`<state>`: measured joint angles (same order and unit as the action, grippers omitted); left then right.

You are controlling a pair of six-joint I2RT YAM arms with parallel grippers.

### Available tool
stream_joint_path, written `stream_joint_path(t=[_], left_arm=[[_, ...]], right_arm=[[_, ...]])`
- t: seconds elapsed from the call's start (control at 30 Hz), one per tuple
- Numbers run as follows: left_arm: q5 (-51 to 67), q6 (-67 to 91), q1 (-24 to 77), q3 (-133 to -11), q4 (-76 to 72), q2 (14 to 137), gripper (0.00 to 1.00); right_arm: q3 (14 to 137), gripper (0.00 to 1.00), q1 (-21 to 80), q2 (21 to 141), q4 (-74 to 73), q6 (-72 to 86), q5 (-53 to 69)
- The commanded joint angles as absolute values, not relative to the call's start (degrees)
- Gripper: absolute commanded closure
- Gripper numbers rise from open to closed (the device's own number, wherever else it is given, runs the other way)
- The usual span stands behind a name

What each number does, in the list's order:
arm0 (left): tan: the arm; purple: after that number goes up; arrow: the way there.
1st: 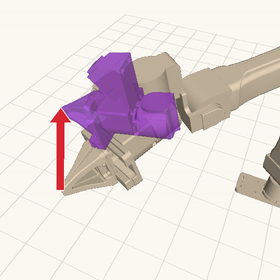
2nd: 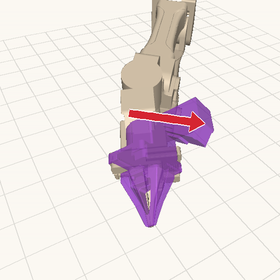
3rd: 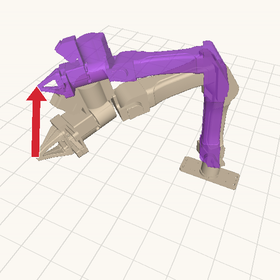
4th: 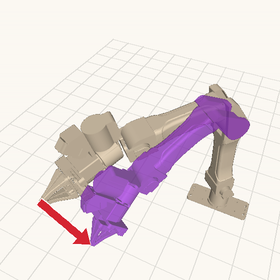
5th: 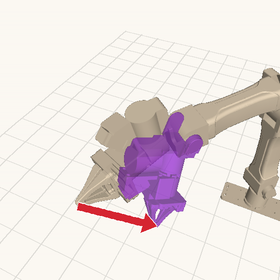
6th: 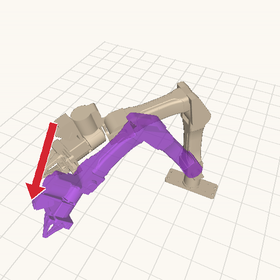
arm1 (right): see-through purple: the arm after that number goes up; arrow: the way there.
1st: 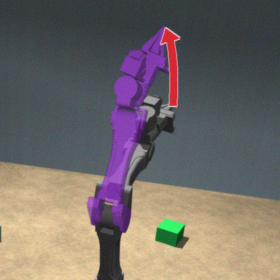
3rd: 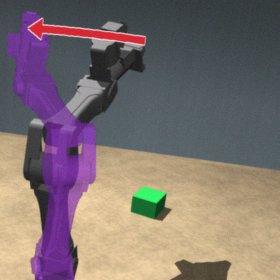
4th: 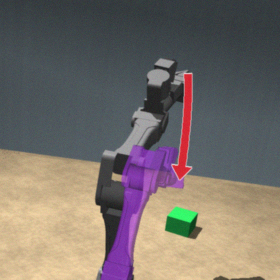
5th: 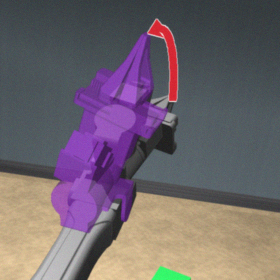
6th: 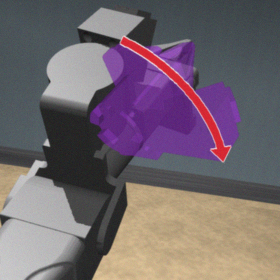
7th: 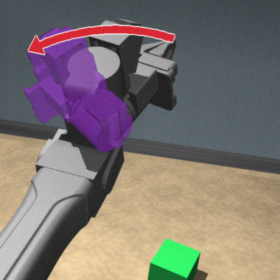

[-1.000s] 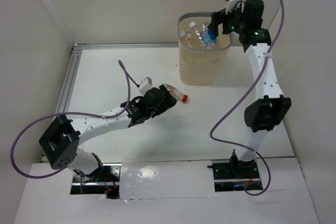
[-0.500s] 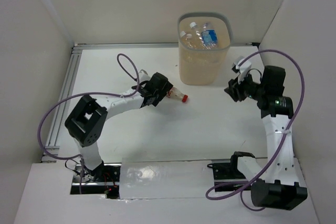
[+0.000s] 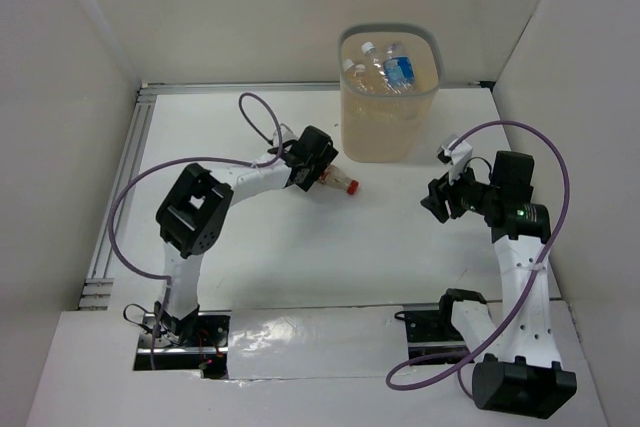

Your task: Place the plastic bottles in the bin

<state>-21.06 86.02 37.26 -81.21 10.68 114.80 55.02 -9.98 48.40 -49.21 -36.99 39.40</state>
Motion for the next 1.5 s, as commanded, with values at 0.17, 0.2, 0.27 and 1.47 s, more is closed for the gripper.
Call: stream_joint_path(t=[0.17,0.2,0.27,1.47], left_arm=[[-22.06,86.75,37.70,-90.70,21.69,121.55,0.03],[-22.06,86.14,37.71,-91.49,22.84,123.03,0.03],[-22.06,86.13,37.71,-94.91,27.91,124.97,0.08],[-21.53,63.55,43.51,-70.14,16.79,94.76,1.00]], right_arm=[[56.25,0.26,-10.28,47.64,-50.63,-36.65,40.78],[56.25,0.26,-10.28,47.64,-50.63,-36.65,41.30],[56.25,0.24,-10.28,47.64,-50.63,-36.65,41.31],[54.14,0.24,-10.28,46.05,-50.10,-35.07,44.03]])
